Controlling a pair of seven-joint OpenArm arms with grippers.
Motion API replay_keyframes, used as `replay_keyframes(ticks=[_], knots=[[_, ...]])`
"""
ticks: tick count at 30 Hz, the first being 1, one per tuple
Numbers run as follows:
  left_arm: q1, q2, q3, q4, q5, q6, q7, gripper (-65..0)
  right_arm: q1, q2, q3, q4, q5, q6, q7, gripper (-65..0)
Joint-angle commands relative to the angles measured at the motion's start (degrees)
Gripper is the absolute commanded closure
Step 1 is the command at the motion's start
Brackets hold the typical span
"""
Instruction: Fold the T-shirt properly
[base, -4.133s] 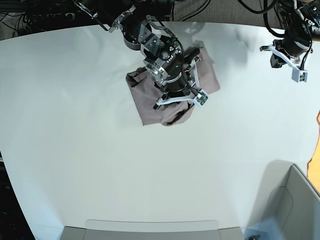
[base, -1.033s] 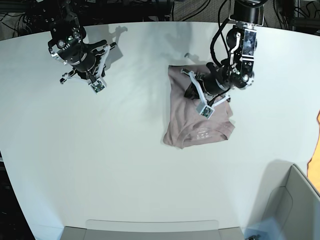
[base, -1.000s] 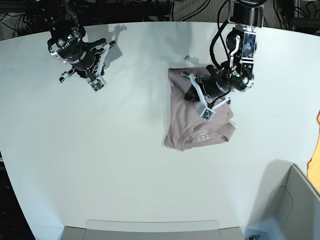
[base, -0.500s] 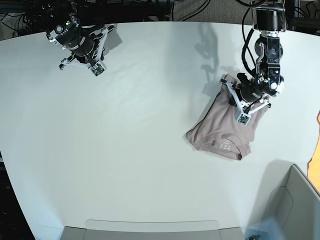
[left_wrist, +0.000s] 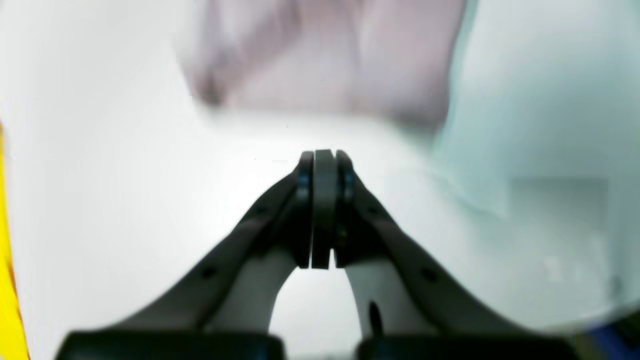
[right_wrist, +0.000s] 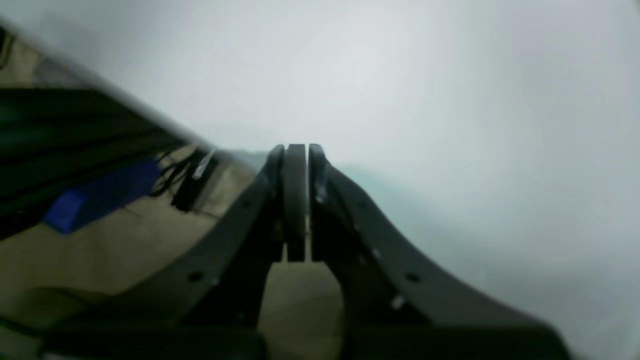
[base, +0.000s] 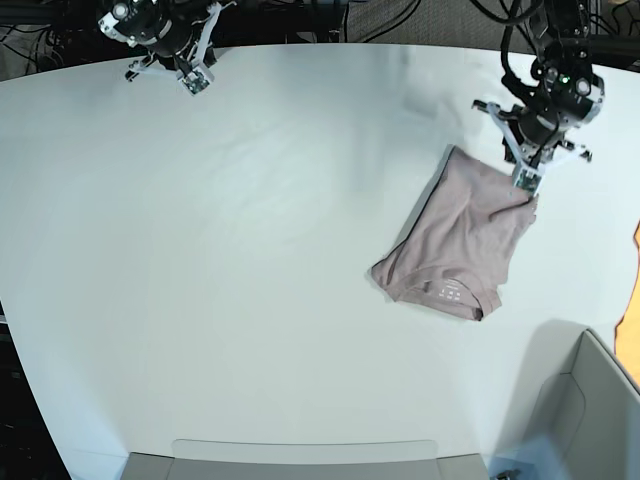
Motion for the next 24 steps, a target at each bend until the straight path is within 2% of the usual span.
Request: replay_keyframes(ticks=[1, 4, 9, 14, 18, 20, 22, 24], knots=[[0.99, -0.72, -1.52, 1.33, -0.15, 0.24, -2.57, 0.0, -1.99, -0.48, 1.47, 1.04, 0.21, 0.05, 2.12, -1.4], [6.44, -0.19, -4.86, 1.42, -0.15, 0.24, -4.51, 0.0, -8.06, -1.62, 4.81, 1.21, 0.29, 0.05, 5.02, -1.3], [14.09, -0.28, -6.53, 1.60, -0.24, 0.24, -4.86, 0.0, -17.11, -1.27, 5.96, 1.21, 0.29, -0.04, 6.78, -1.3], [23.14, 0.78, -6.01, 1.42, -0.15, 0.42, -4.94, 0.0, -23.70, 2.78, 3.32, 0.95, 0.21, -0.04, 6.78, -1.3], [27.89, 6.67, -5.92, 0.72, 0.29, 0.68, -4.94, 0.0, -25.29, 5.50, 1.03, -1.16, -0.06, -0.04, 6.43, -1.4], [29.91, 9.66, -5.92, -1.39, 0.29, 0.77, -4.94, 0.0, -25.20, 7.96, -0.02, -4.24, -0.15, -0.04, 6.34, -1.3], [30.53, 11.50, -5.83, -4.82, 0.29, 0.77, -5.03, 0.0, -24.41, 10.42, -1.78, -8.02, -0.15, -0.04, 6.69, -1.3], [30.44, 11.94, -4.34, -9.83, 0.29, 0.77, -7.41, 0.0, -22.21, 13.15, -5.38, -12.15, -0.15, -0.04, 6.78, -1.3]])
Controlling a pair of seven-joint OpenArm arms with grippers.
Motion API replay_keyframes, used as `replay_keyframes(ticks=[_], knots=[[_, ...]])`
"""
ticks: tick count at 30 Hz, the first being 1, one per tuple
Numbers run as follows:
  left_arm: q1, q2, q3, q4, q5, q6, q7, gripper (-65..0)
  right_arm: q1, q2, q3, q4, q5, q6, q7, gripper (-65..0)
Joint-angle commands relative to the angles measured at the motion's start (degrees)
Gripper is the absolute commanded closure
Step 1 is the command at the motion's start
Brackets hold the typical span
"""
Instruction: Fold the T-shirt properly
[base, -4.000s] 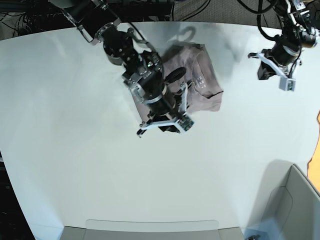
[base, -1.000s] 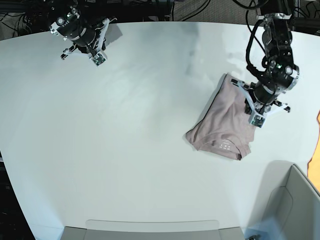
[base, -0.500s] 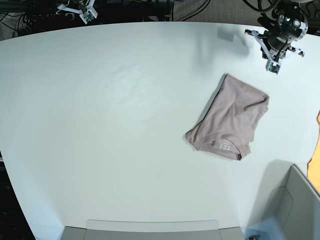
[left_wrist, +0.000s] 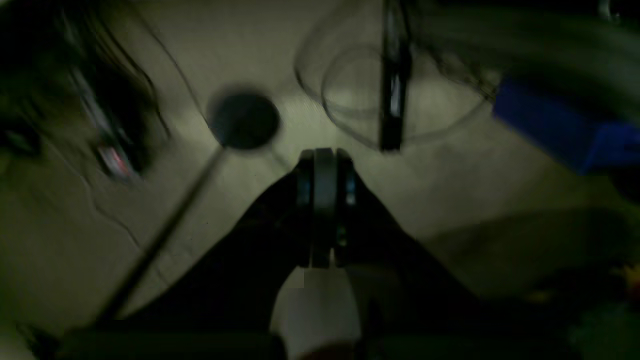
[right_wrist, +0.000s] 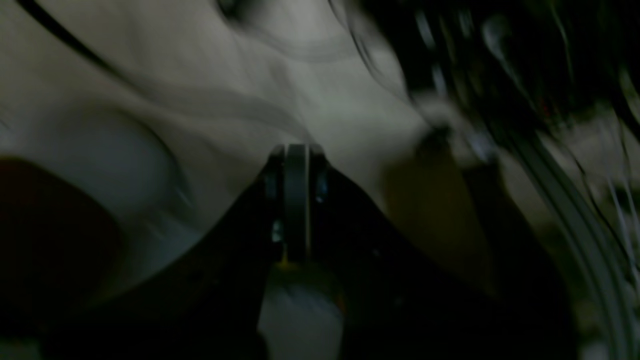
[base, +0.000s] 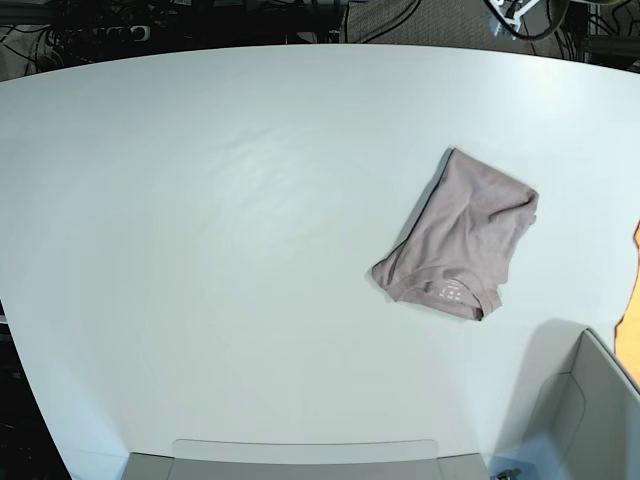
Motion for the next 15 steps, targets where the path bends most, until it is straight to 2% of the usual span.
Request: replay_keyframes(ticks=[1, 6, 11, 15], knots=[[0.63, -0.43, 1.16, -2.13, -0.33, 0.07, -2.35, 0.0, 0.66, 0.67, -2.07, -0.58, 0.79, 0.57, 0.94, -1.3], [-3.94, -0.52, 7.13, -19.19, -0.24, 0.07, -9.20, 0.0, 9.63, 1.55, -11.74, -9.63, 0.79, 0.57, 1.03, -1.3], [-13.44, -0.34, 9.51, -39.41, 6.27, 0.51, -17.20, 0.0, 22.46, 1.38, -24.05, -21.32, 0.79, 0.57, 1.03, -1.3], [-21.70, -0.34, 9.51, -56.46, 11.72, 6.84, -24.32, 0.0, 34.15, 0.32, -35.57, -35.83, 0.79, 0.48, 3.40, -1.3]])
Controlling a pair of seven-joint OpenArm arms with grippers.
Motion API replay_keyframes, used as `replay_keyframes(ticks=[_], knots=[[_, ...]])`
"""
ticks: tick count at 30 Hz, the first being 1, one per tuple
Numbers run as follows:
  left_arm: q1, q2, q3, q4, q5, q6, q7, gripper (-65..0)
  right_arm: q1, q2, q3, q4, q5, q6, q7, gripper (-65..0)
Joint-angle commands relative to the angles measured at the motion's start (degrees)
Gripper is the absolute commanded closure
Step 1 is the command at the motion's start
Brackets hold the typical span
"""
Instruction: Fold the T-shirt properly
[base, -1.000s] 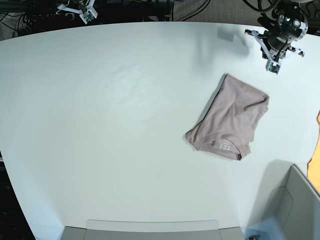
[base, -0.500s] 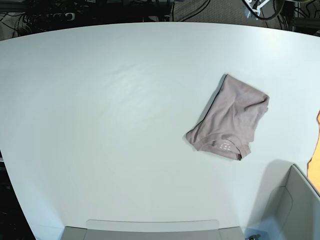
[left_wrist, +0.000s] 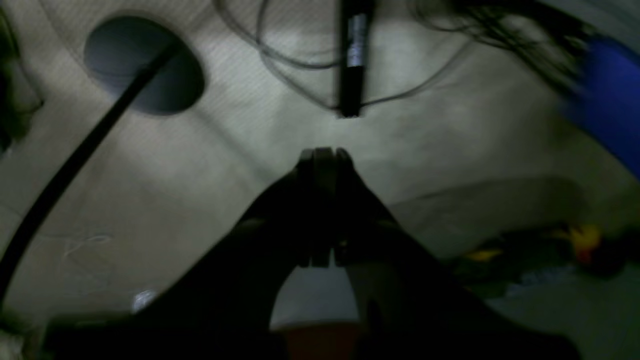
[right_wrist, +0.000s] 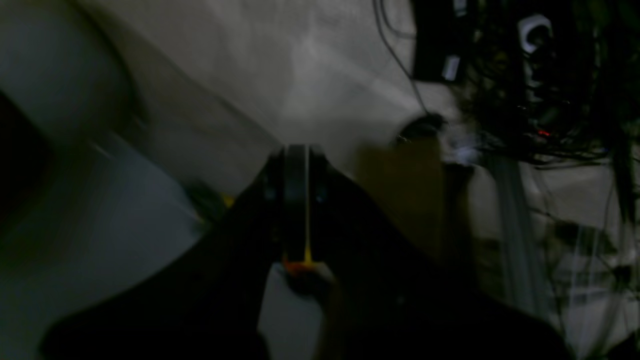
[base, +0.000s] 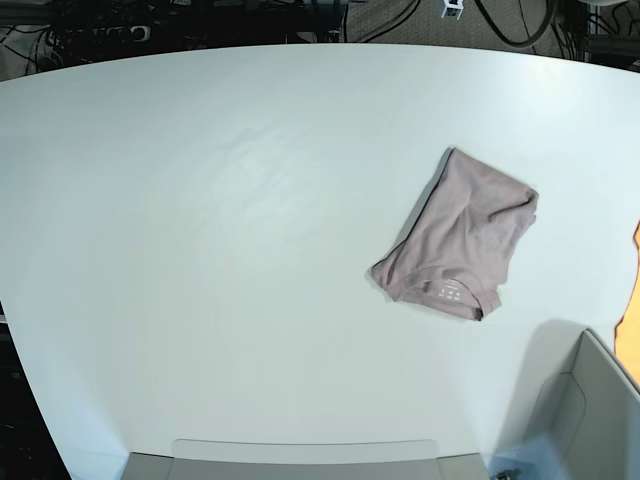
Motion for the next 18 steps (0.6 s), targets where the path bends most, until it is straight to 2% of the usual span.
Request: replay_keyframes(ticks=[1, 6, 9, 11, 14, 18], knots=[[-1.41, -0.32, -0.15, -3.17, -0.19, 0.84, -1.86, 0.0, 1.51, 0.65, -2.99, -3.17, 0.40, 0.50, 2.10, -1.3], [-8.62, -0.58, -0.15, -14.95, -0.19, 10.77, -7.58, 0.0, 10.48, -1.64, -12.84, -18.03, 0.40, 0.50, 8.96, -1.4], [-11.08, -0.67, -0.15, -18.64, -0.19, 14.46, -10.48, 0.0, 14.26, -3.84, -15.74, -24.18, 0.40, 0.50, 10.72, -1.4], [-12.57, -0.67, -0.15, -21.19, -0.19, 15.87, -13.20, 0.0, 16.19, -5.95, -16.27, -28.67, 0.40, 0.50, 12.48, -1.4], [-14.33, -0.67, -0.15, -24.27, -0.19, 15.87, -17.25, 0.0, 18.66, -8.67, -16.62, -34.82, 0.40, 0.50, 16.78, -1.4], [-16.09, -0.41, -0.15, -27.52, -0.19, 15.87, -18.92, 0.0, 20.94, -10.78, -16.62, -41.68, 0.40, 0.50, 24.17, -1.4]])
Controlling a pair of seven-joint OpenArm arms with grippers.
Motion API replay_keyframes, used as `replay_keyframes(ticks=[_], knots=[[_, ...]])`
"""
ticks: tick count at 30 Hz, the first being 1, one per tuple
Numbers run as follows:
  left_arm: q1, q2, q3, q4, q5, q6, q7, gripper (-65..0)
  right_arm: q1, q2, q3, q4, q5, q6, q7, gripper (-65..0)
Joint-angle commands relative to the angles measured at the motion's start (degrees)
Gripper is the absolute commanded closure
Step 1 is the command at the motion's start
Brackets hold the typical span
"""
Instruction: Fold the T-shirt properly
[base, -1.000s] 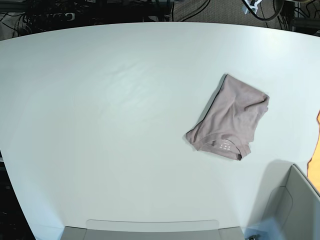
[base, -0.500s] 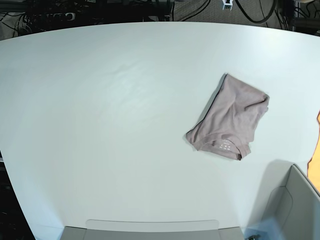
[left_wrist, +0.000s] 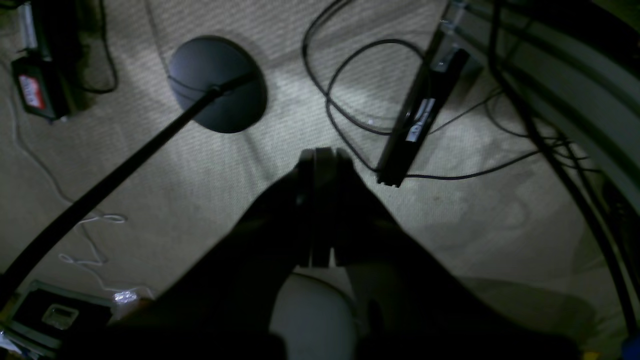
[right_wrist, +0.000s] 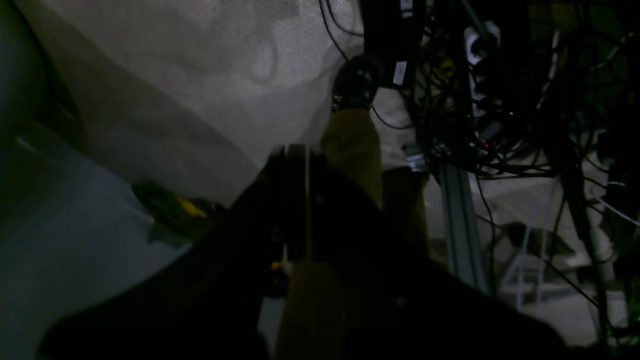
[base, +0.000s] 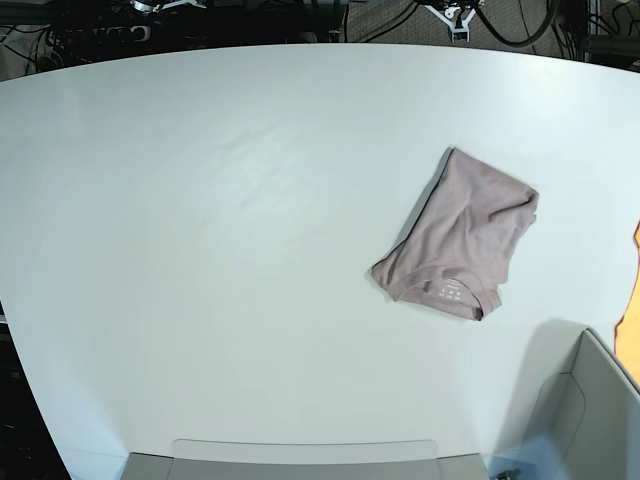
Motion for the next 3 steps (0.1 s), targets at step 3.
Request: replay_keyframes(ticks=[3], knots=[[-1.48, -0.06, 0.04, -2.88, 0.20, 0.13, -0.39, 0.0, 0.75, -0.14, -0.07, -3.40, -0.10, 0.35, 3.54, -1.4]])
